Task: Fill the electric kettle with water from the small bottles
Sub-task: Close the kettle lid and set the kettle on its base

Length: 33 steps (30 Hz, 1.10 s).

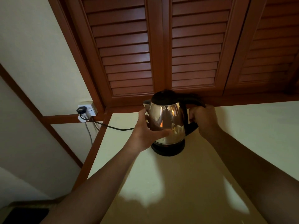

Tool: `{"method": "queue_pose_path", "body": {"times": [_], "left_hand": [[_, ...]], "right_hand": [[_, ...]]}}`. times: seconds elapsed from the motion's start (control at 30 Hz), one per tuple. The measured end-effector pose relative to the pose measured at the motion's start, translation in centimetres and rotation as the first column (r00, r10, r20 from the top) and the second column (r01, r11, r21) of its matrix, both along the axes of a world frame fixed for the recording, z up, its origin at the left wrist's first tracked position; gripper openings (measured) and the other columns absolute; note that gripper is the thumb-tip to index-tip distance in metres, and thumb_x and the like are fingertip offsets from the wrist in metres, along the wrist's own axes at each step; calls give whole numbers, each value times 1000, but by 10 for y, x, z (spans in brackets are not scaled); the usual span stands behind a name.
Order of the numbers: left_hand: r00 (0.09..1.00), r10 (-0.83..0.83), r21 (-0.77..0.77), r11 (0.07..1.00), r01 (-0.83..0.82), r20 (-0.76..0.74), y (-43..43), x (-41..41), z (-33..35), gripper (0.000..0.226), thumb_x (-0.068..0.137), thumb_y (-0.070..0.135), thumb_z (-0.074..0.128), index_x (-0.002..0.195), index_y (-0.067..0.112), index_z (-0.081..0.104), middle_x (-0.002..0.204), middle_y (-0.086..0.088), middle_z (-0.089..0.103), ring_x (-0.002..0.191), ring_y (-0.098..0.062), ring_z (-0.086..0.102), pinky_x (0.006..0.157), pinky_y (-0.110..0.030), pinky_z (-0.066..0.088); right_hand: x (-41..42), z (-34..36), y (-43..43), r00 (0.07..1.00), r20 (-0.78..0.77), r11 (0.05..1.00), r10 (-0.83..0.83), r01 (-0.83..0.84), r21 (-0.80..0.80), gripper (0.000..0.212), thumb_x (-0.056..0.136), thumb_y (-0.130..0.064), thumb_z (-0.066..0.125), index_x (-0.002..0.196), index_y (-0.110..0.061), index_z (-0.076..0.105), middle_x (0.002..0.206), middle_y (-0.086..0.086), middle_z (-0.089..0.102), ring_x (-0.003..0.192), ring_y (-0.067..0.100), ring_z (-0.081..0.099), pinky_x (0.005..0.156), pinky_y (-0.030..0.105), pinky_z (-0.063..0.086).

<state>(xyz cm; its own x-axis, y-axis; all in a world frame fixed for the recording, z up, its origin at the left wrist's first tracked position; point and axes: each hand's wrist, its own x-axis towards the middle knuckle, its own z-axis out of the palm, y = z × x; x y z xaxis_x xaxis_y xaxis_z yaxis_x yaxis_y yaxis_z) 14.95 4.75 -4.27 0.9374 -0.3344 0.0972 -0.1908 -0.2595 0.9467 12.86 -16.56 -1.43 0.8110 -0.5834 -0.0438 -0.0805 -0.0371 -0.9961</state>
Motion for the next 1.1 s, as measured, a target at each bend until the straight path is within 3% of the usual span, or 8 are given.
{"method": "queue_pose_path", "body": {"times": [0.1,0.2,0.4,0.53,0.63,0.83,1.0,1.1], "left_hand": [[999,6,-32,999,-7,-49,0,2,0,109,64,28,100,145,45,29,126,18,55,117,-11,63,96,-35,61],[997,8,-42,999,-12,-83,1,4,1,109,64,25,100,144,48,30,131,13,57,121,-15,63,98,-40,60],[1000,-19,34,999,19,-6,-2,1,4,111,66,28,100,149,42,27,120,19,56,105,-6,66,78,-20,60],[1000,-15,38,999,15,6,0,1,0,113,67,28,99,150,43,25,119,25,51,105,-2,64,75,-15,58],[1000,-16,5,1000,16,-16,2,3,-3,113,67,25,99,150,46,26,123,23,53,110,-6,64,80,-20,60],[996,-50,-25,999,48,-76,4,11,-3,108,68,25,98,150,46,30,132,15,56,115,-8,63,84,-24,60],[987,-69,-68,996,60,-144,6,16,-7,105,62,33,100,144,50,38,135,8,60,119,-18,66,100,-44,60],[983,-62,-74,996,50,-172,10,23,-9,104,58,34,101,141,52,41,133,8,62,119,-20,67,103,-49,57]], "right_hand": [[1,4,2,1000,-13,1000,-15,15,-4,11,47,-2,52,57,-8,55,57,8,46,59,26,51,61,40,44],[2,6,5,1000,-15,1000,-17,17,-16,12,49,-1,52,59,-5,58,59,10,48,59,25,51,61,39,43],[-6,-2,2,998,-14,998,-60,60,15,11,61,6,53,61,-4,57,53,8,47,55,26,51,57,33,42],[-8,-1,4,998,6,998,-59,59,-8,8,63,6,54,66,1,59,56,10,49,57,26,52,58,33,43],[-8,0,6,999,28,999,-45,46,-24,17,59,3,54,75,8,60,60,11,49,60,27,53,60,37,44],[-14,3,10,998,27,998,-64,65,-25,9,64,4,55,65,-3,59,56,6,49,58,25,51,56,32,41],[-11,2,11,997,40,996,-72,74,-56,14,63,3,57,58,-10,56,52,-1,50,58,23,53,58,34,44],[-11,2,14,996,59,995,-74,78,-67,10,62,2,58,61,-7,59,52,0,50,57,22,52,57,34,44]]}}
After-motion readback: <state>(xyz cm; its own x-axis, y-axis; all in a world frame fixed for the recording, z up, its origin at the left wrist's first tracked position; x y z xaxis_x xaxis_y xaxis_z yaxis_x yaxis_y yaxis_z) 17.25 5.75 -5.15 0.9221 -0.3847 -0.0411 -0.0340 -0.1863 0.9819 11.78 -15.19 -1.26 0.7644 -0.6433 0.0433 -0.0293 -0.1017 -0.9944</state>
